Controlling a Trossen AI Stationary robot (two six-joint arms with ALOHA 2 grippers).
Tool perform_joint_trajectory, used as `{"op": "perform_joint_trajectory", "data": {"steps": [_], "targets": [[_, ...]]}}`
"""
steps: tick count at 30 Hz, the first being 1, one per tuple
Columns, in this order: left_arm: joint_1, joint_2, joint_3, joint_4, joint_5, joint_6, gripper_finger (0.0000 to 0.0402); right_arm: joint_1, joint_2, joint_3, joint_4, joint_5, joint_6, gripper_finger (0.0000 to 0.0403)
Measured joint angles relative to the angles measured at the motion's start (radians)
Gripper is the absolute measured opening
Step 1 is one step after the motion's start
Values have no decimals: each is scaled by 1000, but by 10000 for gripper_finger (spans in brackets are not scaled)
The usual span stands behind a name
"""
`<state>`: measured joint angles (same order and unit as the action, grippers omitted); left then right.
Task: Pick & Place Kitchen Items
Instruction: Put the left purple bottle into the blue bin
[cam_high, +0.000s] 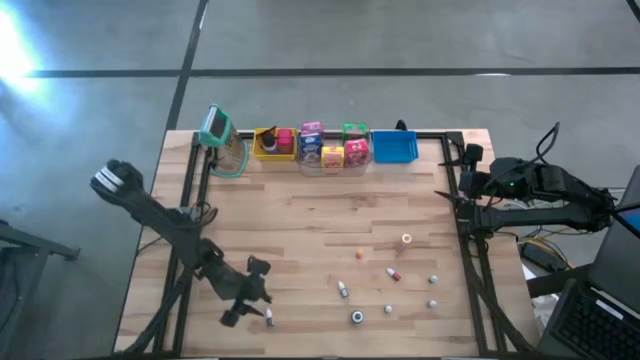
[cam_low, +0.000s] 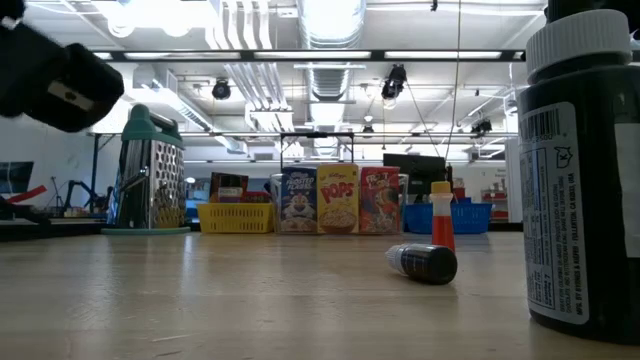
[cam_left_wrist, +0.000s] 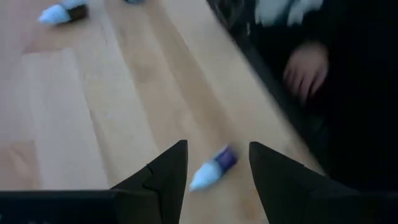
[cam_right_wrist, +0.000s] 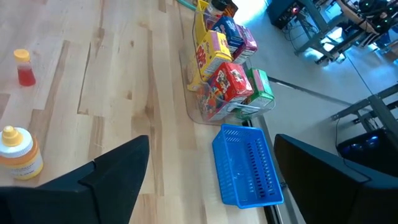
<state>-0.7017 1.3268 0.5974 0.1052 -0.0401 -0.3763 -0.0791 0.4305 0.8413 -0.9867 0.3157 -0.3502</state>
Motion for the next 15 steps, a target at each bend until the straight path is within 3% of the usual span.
{"op": "perform_joint_trajectory", "data": {"steps": [9,12,15], "targets": [[20,-20,94,-8,-23,-191,176,0,0,0,0,0,0,314],[16,-19,162,-104,-35,-251,176,0,0,0,0,0,0,305],[-8,-1,257,-274,-116,-317,176,0,0,0,0,0,1,296]]}}
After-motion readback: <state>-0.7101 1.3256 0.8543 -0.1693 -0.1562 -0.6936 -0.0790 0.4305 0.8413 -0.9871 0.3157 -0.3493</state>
